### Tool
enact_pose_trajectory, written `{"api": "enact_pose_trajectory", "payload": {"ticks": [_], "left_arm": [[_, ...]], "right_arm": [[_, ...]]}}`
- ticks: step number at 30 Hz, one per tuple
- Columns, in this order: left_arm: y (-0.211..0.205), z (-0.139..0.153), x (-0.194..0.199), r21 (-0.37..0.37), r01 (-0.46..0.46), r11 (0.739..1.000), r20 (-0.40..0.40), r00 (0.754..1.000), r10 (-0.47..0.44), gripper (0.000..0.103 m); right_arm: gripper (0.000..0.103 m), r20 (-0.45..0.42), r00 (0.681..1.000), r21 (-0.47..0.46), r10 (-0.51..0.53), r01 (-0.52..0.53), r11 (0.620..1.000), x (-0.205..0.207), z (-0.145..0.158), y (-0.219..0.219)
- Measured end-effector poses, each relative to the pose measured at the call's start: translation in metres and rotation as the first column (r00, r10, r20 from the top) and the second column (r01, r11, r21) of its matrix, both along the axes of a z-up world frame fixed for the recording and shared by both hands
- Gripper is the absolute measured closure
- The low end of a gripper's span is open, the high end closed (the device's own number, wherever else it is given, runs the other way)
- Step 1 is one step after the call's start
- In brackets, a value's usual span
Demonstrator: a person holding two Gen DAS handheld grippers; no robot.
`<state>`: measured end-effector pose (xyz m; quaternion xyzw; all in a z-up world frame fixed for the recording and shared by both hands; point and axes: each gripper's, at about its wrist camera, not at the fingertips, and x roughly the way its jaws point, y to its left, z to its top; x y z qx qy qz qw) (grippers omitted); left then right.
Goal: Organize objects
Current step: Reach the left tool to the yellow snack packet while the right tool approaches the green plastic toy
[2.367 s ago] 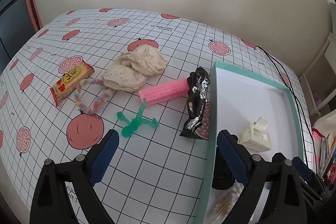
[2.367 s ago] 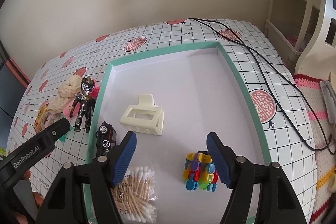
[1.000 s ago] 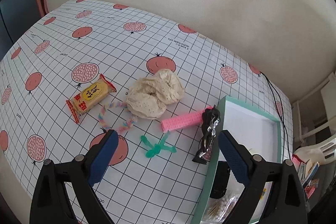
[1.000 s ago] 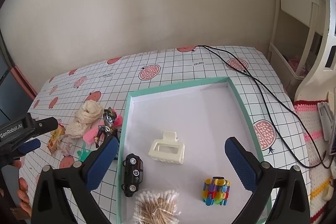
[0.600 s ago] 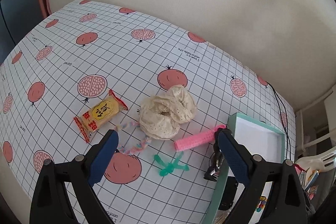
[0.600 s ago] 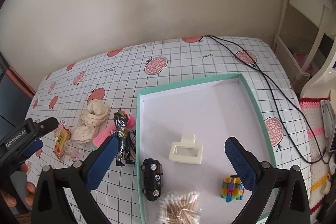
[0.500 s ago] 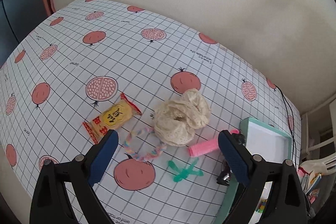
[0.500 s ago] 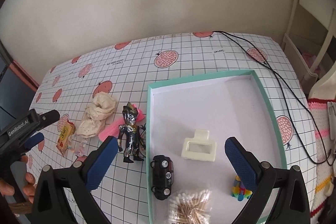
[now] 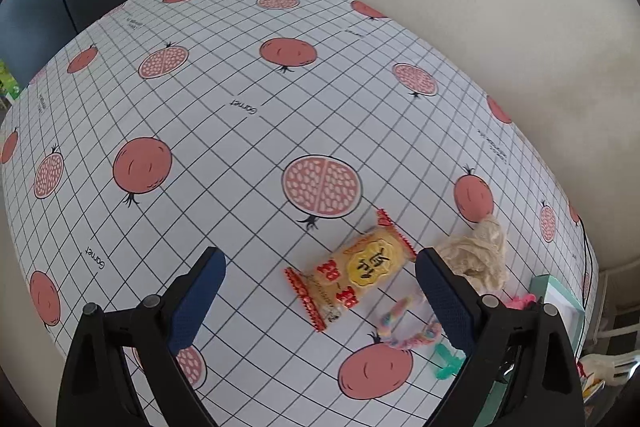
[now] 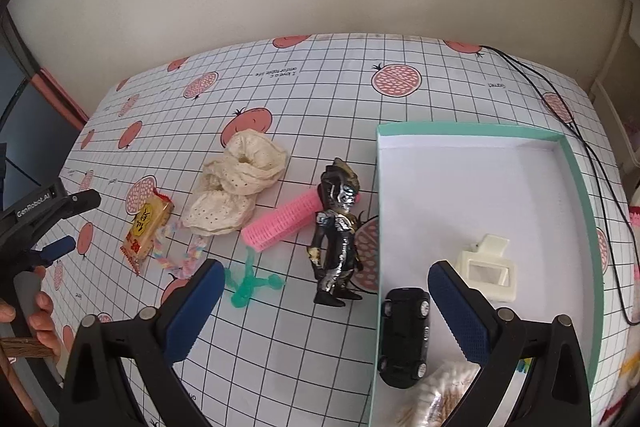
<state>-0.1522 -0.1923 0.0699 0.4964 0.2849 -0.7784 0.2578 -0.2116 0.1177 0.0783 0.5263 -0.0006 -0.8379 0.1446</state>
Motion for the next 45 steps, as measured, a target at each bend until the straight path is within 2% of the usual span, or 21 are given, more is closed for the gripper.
{"api": "enact_pose_trajectory", "payload": {"ticks": [4,10,15,22,26,29,43,45], "left_arm": [[-0.016,-0.012,0.006,0.014,-0.035,0.999,0.028,0.999,0.035,0.007],[-0.030,-0.025,0.011,0.022,-0.071,0.997,0.027,0.997,0.070,0.007],[-0.021,-0.031,0.004,0.061,-0.012,0.998,-0.014,1.000,0.013,0.007],[0.007,-0.033,-0.012,0.015,0.105,0.994,-0.007,0.994,-0.105,0.007],[0.013,-0.044,-0.014,0.014,0.108,0.994,0.018,0.994,-0.108,0.008],[0.017,-0.052,-0.017,-0.014,0.129,0.991,0.045,0.991,-0.129,0.008],[0.028,-0.062,-0.021,-0.083,0.167,0.982,0.105,0.982,-0.158,0.008],[0.029,-0.062,-0.021,-0.088,0.173,0.981,0.107,0.981,-0.163,0.011]], "right_arm": [[0.001,-0.004,1.000,-0.031,0.026,-0.026,0.999,-0.002,-0.003,-0.010],[0.007,0.001,1.000,-0.045,0.022,-0.022,0.999,-0.008,-0.008,-0.012],[0.016,0.022,0.999,-0.050,0.047,-0.046,0.998,-0.007,-0.014,-0.021],[0.022,0.041,0.990,-0.028,0.136,-0.135,0.990,0.002,-0.018,-0.044],[0.024,0.058,0.983,-0.015,0.174,-0.173,0.985,0.007,-0.028,-0.058],[0.025,0.087,0.978,0.004,0.187,-0.188,0.982,0.010,-0.039,-0.065],[0.029,0.127,0.961,0.075,0.248,-0.258,0.963,0.019,-0.065,-0.081],[0.029,0.124,0.961,0.090,0.248,-0.260,0.961,0.020,-0.066,-0.082]]}}
